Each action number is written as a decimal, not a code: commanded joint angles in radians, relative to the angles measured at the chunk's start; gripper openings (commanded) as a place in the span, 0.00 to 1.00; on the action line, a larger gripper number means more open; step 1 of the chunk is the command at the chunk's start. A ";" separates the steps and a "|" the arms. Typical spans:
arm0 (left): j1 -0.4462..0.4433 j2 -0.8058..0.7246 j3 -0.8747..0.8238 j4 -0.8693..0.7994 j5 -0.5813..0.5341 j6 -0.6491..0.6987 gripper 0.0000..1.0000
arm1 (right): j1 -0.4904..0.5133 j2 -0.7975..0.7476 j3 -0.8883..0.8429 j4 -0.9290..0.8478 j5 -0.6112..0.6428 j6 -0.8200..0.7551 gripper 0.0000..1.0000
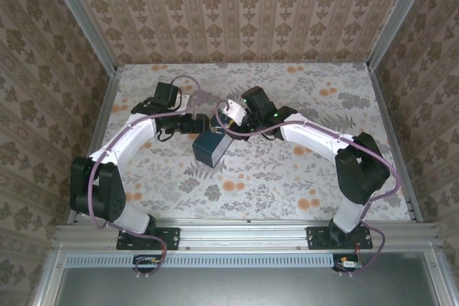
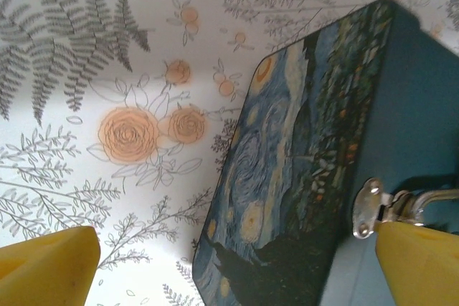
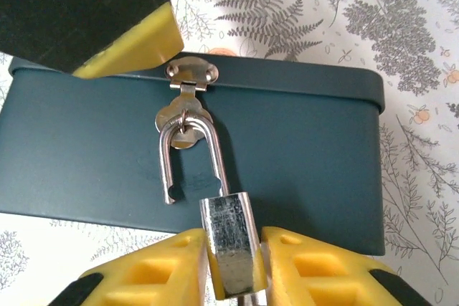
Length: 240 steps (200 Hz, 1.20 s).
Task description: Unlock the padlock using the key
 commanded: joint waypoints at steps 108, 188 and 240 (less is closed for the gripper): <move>0.020 -0.060 -0.069 0.032 0.230 -0.051 1.00 | -0.023 0.004 0.074 -0.067 -0.084 0.645 0.02; -0.040 -0.015 -0.110 0.185 0.441 -0.136 1.00 | -0.001 -0.070 -0.161 0.345 -0.018 1.267 0.00; -0.062 0.002 -0.134 0.291 0.508 -0.203 1.00 | 0.011 -0.085 -0.170 0.361 0.092 1.347 0.00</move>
